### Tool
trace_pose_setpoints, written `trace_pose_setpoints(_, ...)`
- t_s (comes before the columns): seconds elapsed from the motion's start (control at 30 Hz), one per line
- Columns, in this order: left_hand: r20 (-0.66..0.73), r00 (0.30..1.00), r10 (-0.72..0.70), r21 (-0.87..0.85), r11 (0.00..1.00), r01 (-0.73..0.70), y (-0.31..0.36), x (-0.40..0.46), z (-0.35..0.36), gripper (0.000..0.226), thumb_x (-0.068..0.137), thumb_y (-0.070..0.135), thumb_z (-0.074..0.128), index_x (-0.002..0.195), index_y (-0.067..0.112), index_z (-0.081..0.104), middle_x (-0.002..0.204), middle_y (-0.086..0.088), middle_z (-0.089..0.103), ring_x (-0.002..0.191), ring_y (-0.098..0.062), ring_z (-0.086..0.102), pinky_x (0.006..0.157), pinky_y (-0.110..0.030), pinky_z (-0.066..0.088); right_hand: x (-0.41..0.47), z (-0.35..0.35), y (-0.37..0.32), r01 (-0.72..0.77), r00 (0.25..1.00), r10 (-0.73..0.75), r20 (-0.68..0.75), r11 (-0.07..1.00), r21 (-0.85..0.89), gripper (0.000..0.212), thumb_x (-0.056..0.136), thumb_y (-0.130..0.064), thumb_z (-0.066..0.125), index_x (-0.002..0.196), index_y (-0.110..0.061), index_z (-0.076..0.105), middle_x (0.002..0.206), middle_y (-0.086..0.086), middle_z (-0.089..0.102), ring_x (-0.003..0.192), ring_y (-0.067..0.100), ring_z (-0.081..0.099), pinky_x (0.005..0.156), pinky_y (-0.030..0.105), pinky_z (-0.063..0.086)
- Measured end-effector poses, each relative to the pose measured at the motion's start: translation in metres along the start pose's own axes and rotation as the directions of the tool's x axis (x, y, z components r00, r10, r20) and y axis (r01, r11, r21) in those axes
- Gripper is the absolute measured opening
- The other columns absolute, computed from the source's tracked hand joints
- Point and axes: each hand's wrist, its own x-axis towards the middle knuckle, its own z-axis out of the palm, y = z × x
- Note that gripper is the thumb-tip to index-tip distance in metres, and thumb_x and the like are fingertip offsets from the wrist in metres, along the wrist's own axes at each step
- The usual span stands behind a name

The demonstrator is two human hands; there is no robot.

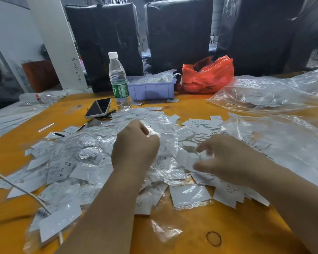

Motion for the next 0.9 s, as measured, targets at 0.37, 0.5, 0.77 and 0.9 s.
trace_pose_setpoints(0.37,0.019,0.962,0.273,-0.090,0.959,-0.270,0.014,-0.016,0.007,0.020,0.082,0.011,0.056,0.095,0.026,0.056,0.061,0.006,0.049,0.060,-0.011,0.049,0.052,-0.026,0.037,0.000,0.005,-0.002,0.033,0.999,-0.031,-0.033,0.997,0.065,0.013,0.082,-0.028,0.069,0.094,-0.025,0.066,0.096,-0.012,0.057,0.090,0.013,0.056,0.073,0.027,0.048)
trace_pose_setpoints(0.5,0.182,0.943,0.279,-0.185,0.952,-0.246,0.018,-0.023,0.013,0.014,0.082,0.018,0.060,0.090,0.030,0.058,0.059,0.006,0.052,0.056,-0.006,0.049,0.051,-0.025,0.035,0.003,0.004,-0.001,0.068,0.990,-0.051,-0.131,0.989,0.134,0.011,0.086,-0.020,0.070,0.078,-0.023,0.063,0.081,-0.010,0.060,0.080,0.013,0.058,0.068,0.027,0.046)
trace_pose_setpoints(0.77,0.401,0.882,0.246,-0.180,0.966,-0.188,0.015,-0.026,0.021,0.009,0.086,0.031,0.061,0.094,0.035,0.060,0.068,0.007,0.059,0.067,-0.009,0.059,0.063,-0.028,0.049,0.004,0.006,0.000,0.086,0.973,-0.039,-0.226,0.976,0.202,0.024,0.096,-0.029,0.058,0.083,-0.018,0.075,0.073,0.000,0.068,0.067,0.019,0.064,0.063,0.036,0.053)
trace_pose_setpoints(0.9,0.402,0.882,0.246,-0.166,0.967,-0.195,0.016,-0.025,0.020,0.010,0.087,0.034,0.061,0.097,0.035,0.061,0.071,0.008,0.060,0.068,-0.007,0.059,0.060,-0.027,0.046,0.006,0.003,0.002,0.173,0.914,-0.070,-0.400,0.958,0.227,0.019,0.095,-0.027,0.059,0.094,-0.019,0.077,0.077,-0.010,0.061,0.071,0.004,0.055,0.060,0.021,0.041)
